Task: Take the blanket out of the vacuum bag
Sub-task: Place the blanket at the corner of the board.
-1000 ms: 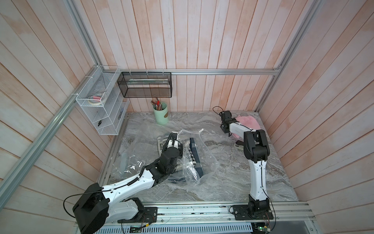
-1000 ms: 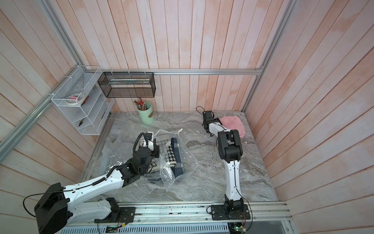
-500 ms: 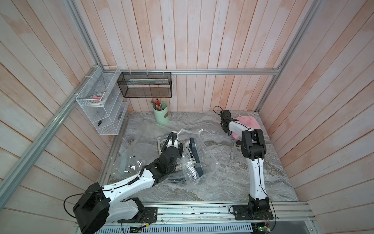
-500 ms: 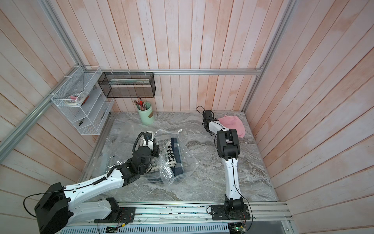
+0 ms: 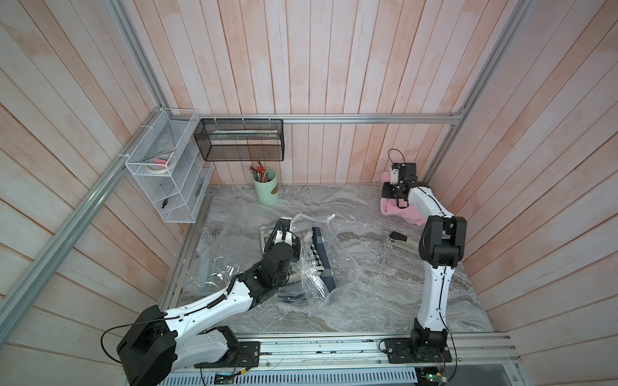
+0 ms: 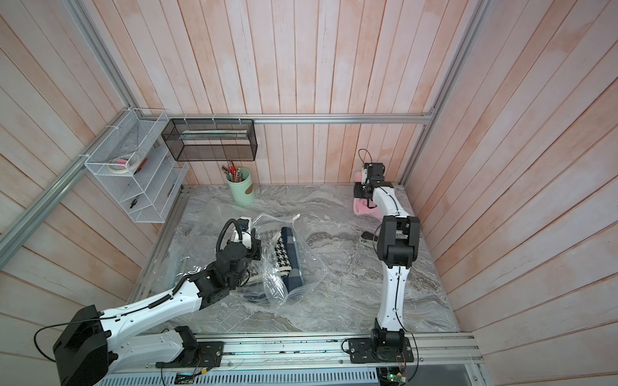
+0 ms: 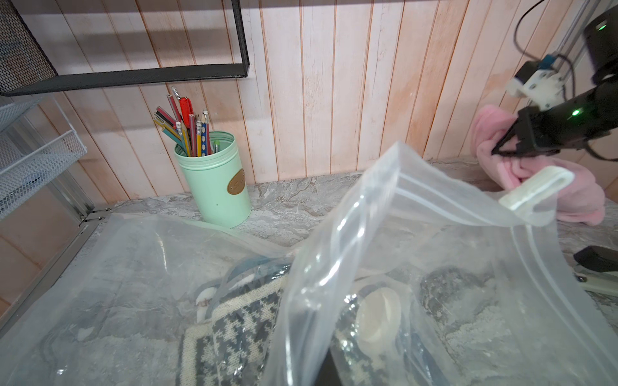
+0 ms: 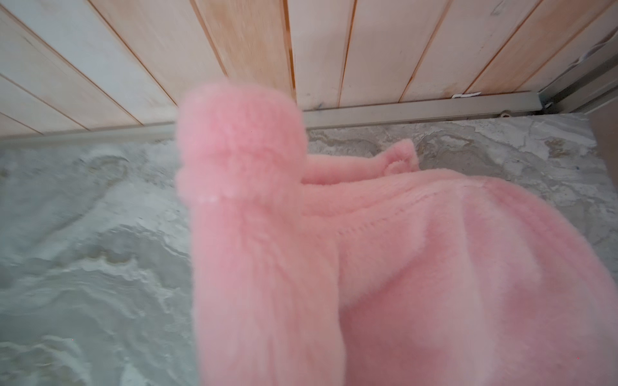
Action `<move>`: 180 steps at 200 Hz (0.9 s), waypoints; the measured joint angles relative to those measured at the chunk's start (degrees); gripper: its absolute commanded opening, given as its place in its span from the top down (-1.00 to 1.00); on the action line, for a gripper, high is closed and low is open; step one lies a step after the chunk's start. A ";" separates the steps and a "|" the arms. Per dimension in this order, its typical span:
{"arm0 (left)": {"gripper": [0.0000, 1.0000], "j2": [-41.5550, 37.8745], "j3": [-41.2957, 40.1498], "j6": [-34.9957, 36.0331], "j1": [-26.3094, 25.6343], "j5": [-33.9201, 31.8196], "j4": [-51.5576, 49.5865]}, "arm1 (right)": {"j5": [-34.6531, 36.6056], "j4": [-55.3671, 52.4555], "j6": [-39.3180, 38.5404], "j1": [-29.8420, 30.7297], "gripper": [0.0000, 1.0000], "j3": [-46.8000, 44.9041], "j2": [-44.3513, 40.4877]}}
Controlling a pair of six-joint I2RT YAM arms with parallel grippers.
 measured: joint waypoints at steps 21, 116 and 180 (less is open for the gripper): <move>1.00 0.00 -0.02 -0.17 0.00 0.00 -0.13 | -6.88 5.27 6.34 -1.75 1.00 -1.97 -2.08; 1.00 0.00 -0.02 -0.17 0.00 0.02 -0.39 | -21.40 21.09 17.03 1.20 1.00 -15.98 -0.92; 1.00 -0.02 -0.02 -1.05 -0.02 0.04 -0.87 | -19.52 23.54 19.91 -15.21 1.00 -27.41 -18.47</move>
